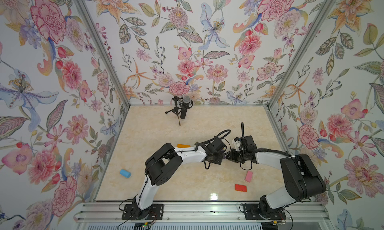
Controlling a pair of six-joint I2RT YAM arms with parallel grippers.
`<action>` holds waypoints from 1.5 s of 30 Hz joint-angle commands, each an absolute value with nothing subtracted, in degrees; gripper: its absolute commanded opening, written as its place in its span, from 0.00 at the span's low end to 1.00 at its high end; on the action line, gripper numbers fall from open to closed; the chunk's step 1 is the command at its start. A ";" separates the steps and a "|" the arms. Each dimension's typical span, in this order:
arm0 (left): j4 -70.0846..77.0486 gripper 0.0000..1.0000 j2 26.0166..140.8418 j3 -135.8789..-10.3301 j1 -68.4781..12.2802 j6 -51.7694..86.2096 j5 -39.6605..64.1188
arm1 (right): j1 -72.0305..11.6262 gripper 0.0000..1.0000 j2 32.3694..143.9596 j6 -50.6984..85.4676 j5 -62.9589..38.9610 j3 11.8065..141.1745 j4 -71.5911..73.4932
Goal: Assemble the letter p with building blocks
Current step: Assemble the building block at the center of the board.
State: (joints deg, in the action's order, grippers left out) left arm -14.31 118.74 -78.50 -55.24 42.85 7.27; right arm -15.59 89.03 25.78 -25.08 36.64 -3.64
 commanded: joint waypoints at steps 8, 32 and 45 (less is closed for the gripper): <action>-14.59 0.00 116.01 -78.32 -54.05 42.54 7.40 | -16.34 0.00 89.96 26.44 -25.05 37.88 -4.13; -15.51 0.00 115.59 -78.43 -54.05 42.40 7.05 | -16.59 0.00 90.88 26.14 -24.19 39.46 -5.37; -20.04 0.00 110.22 -78.76 -53.16 40.65 1.51 | -16.60 0.00 83.33 25.98 -22.94 37.01 -10.02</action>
